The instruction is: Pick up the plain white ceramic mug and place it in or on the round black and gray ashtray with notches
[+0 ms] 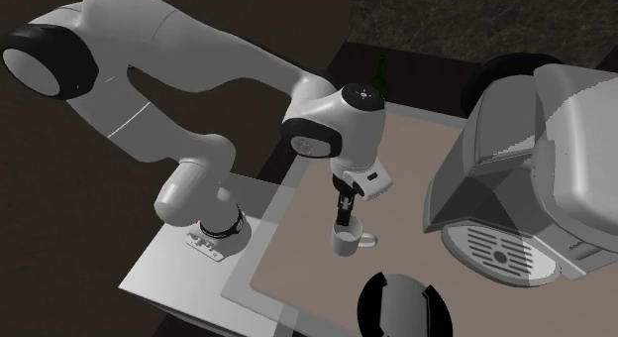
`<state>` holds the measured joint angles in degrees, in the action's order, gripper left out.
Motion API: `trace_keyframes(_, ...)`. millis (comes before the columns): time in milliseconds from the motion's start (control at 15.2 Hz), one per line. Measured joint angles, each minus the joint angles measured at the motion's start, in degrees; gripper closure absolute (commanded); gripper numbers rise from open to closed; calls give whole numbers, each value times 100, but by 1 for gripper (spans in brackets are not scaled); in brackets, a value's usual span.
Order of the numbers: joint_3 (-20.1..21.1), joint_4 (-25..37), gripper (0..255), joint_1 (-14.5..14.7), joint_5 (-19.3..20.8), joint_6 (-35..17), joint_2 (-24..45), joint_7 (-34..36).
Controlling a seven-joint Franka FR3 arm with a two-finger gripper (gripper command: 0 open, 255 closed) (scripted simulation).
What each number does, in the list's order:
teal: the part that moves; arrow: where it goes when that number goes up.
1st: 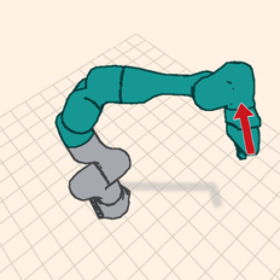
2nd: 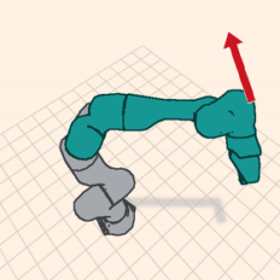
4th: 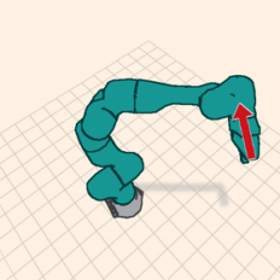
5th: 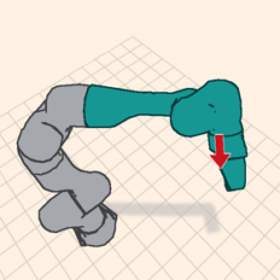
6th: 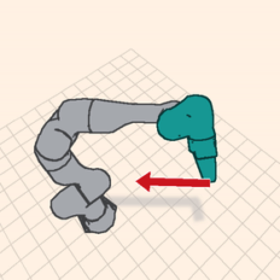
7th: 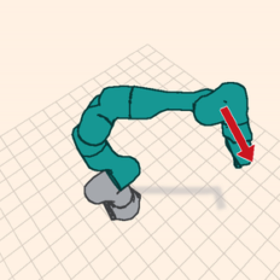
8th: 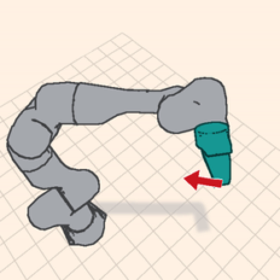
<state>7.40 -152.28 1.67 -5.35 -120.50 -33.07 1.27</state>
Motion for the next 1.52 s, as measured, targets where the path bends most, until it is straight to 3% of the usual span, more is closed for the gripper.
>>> trace_keyframes(198, 113, -114, 0, -2, 36, -658, 459, 51)
trace_keyframes(660, 170, -398, 0, -14, 43, -1390, 885, 66)
trace_keyframes(1056, 175, -430, 0, -15, 42, -1460, 919, 67)
trace_keyframes(1122, 175, -430, 255, -15, 42, -1460, 919, 67)
trace_keyframes(1518, 175, -428, 255, -14, 43, -1460, 918, 67)
